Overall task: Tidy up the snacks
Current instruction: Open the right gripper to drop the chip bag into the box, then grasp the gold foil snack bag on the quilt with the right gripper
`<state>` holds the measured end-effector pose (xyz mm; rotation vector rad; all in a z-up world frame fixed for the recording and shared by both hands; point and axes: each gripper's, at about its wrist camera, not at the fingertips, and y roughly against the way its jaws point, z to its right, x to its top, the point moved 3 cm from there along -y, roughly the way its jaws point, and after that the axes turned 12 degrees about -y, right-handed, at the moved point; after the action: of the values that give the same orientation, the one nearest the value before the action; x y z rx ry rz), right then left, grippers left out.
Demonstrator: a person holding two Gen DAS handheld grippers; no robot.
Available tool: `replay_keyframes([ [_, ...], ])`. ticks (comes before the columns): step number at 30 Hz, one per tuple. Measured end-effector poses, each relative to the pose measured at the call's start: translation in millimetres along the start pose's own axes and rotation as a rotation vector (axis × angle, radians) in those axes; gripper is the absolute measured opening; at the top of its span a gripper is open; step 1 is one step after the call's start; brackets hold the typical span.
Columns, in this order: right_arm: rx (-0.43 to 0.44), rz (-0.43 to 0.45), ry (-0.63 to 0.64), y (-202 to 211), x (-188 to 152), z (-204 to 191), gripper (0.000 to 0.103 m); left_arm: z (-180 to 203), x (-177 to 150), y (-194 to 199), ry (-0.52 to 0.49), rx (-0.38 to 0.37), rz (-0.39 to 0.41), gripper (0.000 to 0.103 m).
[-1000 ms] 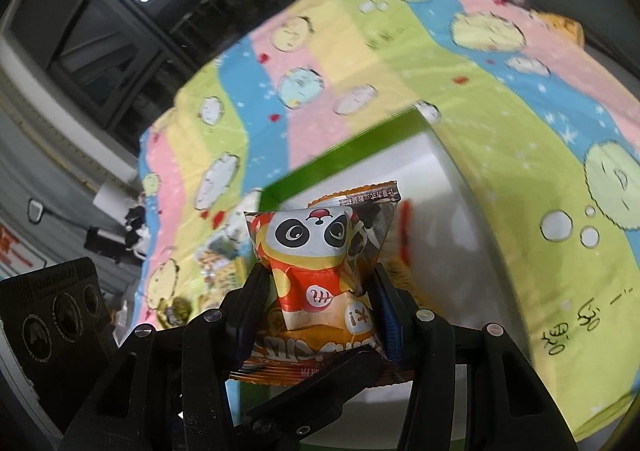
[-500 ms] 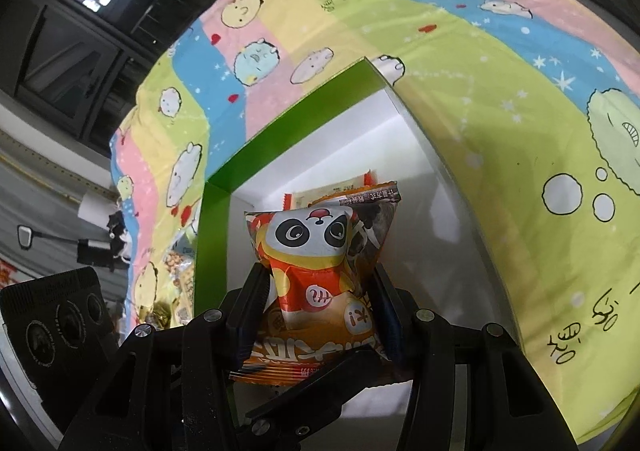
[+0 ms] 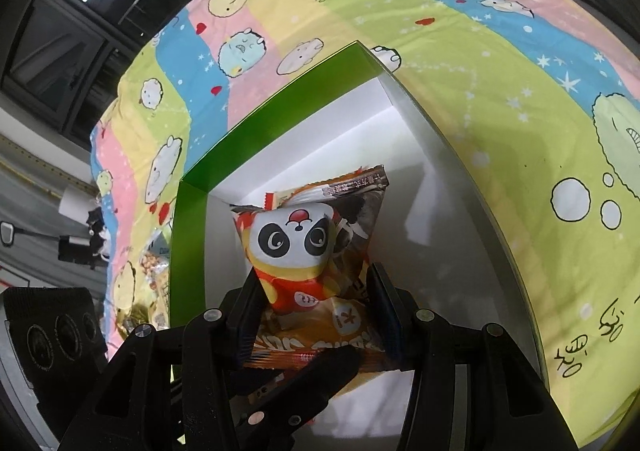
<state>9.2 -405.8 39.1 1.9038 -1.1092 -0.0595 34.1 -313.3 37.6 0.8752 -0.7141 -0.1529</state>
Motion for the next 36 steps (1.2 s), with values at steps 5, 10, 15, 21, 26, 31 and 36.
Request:
replay_keyframes([
  [5,-0.022,-0.002,0.045,-3,3,-5,0.053,-3,-1,1,0.039,0.035,0.015,0.033],
  [10,-0.029,0.001,0.057,-2,3,-6,0.053,-3,1,2,0.029,0.015,0.01,0.033],
  [15,-0.043,0.057,0.071,13,0,-11,0.06,1,1,27,-0.006,0.035,0.057,0.047],
  [21,0.071,0.167,0.092,48,-8,-28,0.074,-20,-3,99,-0.005,0.08,0.209,0.074],
  [26,0.09,0.22,0.127,61,-17,-50,0.076,-67,-22,160,0.048,0.183,0.299,0.08],
  [31,0.062,0.254,0.214,60,-34,-81,0.077,-128,-54,218,0.114,0.367,0.374,0.088],
  [36,0.081,0.227,0.301,45,-58,-115,0.077,-194,-84,258,0.232,0.479,0.451,0.094],
])
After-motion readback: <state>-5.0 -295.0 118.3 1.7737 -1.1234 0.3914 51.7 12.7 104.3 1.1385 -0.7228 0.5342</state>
